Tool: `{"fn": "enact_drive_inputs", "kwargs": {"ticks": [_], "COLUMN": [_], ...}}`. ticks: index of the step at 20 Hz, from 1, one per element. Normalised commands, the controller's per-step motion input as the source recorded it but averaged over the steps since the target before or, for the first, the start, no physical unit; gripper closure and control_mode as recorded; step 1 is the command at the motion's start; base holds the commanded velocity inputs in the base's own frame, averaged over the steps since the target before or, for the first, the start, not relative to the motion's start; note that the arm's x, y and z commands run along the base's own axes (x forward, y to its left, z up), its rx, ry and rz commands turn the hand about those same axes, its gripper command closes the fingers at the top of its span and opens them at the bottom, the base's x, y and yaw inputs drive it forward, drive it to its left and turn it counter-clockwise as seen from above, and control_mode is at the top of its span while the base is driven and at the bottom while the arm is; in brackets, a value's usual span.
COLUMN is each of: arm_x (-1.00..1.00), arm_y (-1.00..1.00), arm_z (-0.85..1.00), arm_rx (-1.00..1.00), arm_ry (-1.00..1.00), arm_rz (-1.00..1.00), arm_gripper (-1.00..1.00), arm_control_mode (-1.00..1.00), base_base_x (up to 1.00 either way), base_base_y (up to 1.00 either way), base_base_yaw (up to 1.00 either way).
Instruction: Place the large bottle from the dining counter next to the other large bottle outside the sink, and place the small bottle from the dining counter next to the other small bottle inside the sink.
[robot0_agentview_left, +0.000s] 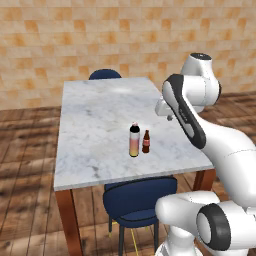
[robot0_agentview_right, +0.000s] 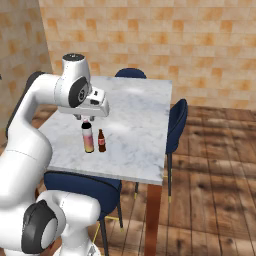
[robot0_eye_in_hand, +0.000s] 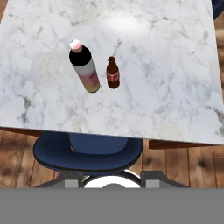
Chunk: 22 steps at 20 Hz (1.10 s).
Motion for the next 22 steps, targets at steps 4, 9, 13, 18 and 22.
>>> {"fn": "enact_drive_inputs", "kwargs": {"ticks": [4, 9, 13, 18, 22], "arm_x": [-0.02, -0.05, 0.0, 0.0, 0.01], "arm_y": [0.05, 0.32, 0.3, 0.15, 0.09], "arm_z": [-0.02, -0.01, 0.0, -0.04, -0.17], "arm_rx": [0.02, 0.0, -0.01, -0.02, 0.0], "arm_ry": [0.0, 0.0, 0.0, 0.0, 0.0], "arm_rz": [0.0, 0.0, 0.0, 0.0, 0.0], "arm_gripper": [-1.0, -1.0, -1.0, -1.0, -1.0], "arm_control_mode": [-1.0, -1.0, -1.0, -1.0, -1.0], "base_base_x": [0.0, 0.0, 0.0, 0.0, 0.0], "base_base_y": [0.0, 0.0, 0.0, 0.0, 0.0], "base_base_yaw": [0.0, 0.0, 0.0, 0.0, 0.0]}}
